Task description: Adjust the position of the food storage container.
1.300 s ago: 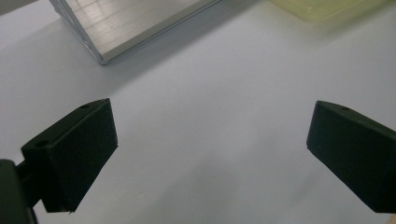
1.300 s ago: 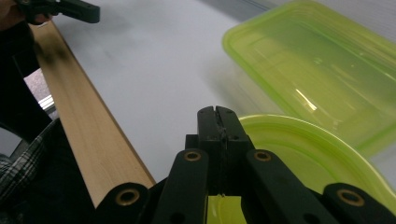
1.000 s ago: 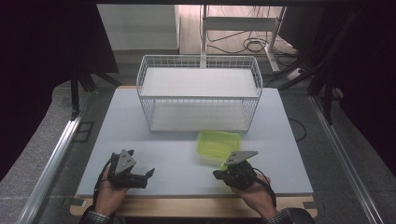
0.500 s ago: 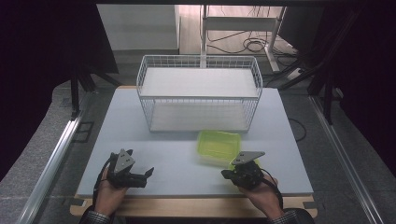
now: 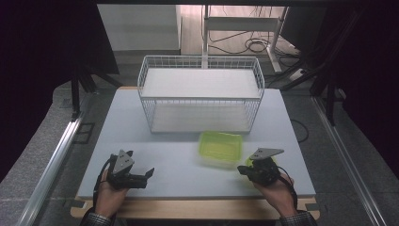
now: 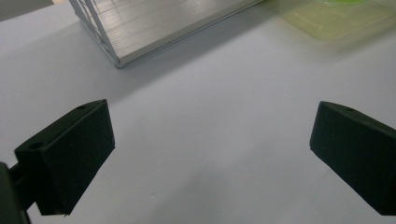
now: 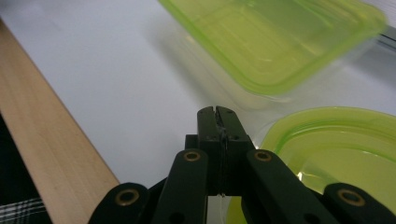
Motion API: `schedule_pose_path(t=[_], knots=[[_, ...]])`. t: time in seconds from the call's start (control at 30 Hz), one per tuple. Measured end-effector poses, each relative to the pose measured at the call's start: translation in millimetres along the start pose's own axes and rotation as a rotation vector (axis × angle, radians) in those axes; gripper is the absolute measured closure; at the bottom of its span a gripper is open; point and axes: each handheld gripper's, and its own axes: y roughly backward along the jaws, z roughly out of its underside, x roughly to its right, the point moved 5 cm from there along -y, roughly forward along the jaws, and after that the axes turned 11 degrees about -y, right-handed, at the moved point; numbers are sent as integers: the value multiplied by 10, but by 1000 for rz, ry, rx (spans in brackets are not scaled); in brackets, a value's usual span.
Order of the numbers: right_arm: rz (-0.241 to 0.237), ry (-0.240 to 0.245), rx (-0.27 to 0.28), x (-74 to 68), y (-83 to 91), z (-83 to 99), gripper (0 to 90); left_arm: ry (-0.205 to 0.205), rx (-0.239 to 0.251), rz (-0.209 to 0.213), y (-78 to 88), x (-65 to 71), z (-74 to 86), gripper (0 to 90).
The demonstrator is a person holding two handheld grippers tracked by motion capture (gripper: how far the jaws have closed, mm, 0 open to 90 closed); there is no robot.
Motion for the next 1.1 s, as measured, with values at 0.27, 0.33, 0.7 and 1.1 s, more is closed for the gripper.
schedule_pose_path(t=[0.27,0.33,0.7,1.1], knots=[[49,-46,20,237,101,26,891,11,6,1,6,-5,-2,0],[62,-54,26,291,124,31,891,13,8,0,7,-9,-1,0],[110,-108,53,471,213,31,888,20,14,1,13,-14,-6,0],[129,-48,88,377,18,-376,875,35,15,10,5,-10,-16,4]])
